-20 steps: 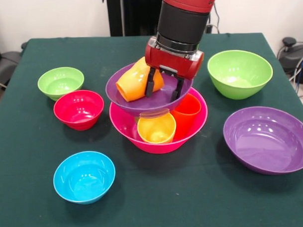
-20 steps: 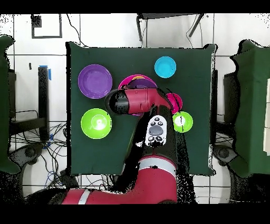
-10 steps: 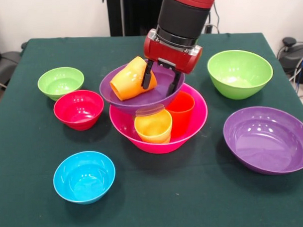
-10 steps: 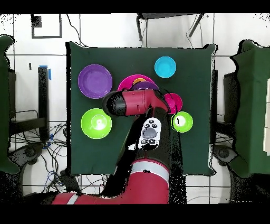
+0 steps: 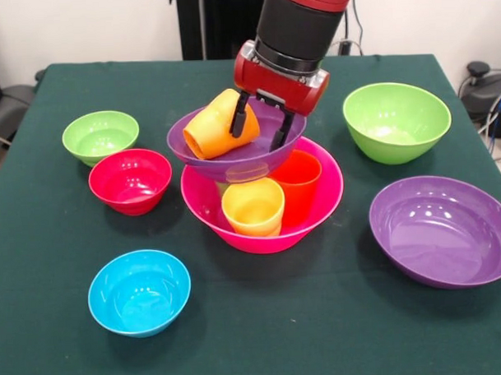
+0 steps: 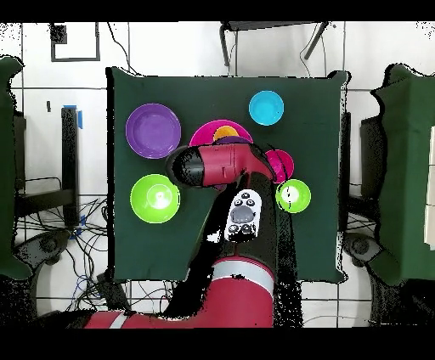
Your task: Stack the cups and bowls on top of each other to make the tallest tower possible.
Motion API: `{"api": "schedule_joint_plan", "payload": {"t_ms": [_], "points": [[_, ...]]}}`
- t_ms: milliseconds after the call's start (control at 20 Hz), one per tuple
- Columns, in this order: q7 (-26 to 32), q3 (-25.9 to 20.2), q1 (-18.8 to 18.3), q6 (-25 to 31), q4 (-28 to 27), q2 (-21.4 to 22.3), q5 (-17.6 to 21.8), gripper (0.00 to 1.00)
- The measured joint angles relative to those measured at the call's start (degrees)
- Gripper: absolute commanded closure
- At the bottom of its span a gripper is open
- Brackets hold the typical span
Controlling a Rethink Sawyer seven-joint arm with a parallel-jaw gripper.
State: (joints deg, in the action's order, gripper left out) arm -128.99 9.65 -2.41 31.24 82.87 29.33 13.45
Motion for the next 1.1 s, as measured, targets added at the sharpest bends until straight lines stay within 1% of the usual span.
{"api": "schedule_joint_plan", "payload": {"t_ms": [300,750,1100], "points": [[0.0,0.8,0.3,0.7,0.1,0.9,0.0,0.00],[0.0,1.5,0.3,2.5,0.1,3.5,0.0,0.00],[0.0,1.5,0.3,5.7,-0.6,3.8,0.0,0.00]]}}
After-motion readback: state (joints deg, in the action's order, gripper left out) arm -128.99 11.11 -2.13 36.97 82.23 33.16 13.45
